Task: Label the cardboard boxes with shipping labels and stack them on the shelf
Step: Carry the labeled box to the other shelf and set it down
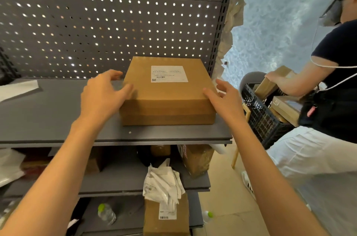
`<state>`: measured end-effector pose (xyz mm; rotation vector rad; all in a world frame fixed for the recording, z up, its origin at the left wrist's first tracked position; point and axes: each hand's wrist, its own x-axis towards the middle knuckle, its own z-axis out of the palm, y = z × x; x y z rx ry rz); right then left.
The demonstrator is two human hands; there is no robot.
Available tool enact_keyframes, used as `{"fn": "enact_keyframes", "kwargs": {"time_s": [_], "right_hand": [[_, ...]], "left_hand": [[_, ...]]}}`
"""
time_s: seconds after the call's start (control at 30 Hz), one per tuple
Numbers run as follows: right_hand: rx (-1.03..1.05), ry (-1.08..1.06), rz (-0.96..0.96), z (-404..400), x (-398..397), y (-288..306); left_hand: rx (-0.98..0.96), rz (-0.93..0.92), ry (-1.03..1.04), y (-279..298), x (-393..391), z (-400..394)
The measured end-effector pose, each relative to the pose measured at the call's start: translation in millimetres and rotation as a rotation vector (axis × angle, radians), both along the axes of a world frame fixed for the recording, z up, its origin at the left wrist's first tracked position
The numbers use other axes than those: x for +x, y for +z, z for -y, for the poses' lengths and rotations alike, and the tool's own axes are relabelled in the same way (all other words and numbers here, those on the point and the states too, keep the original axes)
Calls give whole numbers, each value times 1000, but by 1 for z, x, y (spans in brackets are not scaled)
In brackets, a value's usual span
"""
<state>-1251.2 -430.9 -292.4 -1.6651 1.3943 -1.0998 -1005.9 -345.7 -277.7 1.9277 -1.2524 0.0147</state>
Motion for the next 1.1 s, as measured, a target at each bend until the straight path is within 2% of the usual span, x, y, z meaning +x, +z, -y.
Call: {"fn": "enact_keyframes", "kwargs": {"time_s": [0.13, 0.23, 0.33, 0.5, 0.77, 1.1], "right_hand": [[-229, 14, -259, -9, 7, 9], [-386, 19, -513, -18, 21, 15], [-509, 37, -664, -29, 42, 21], [-581, 86, -789, -58, 94, 34], [-673, 171, -836, -125, 235, 48], [-844, 358, -713, -244, 457, 68]], "left_hand": [[18, 315, 89, 12, -3, -15], [34, 449, 116, 16, 4, -28], [33, 508, 139, 19, 20, -44], [79, 523, 153, 19, 65, -78], [122, 627, 246, 27, 185, -162], [125, 763, 409, 47, 366, -303]]}}
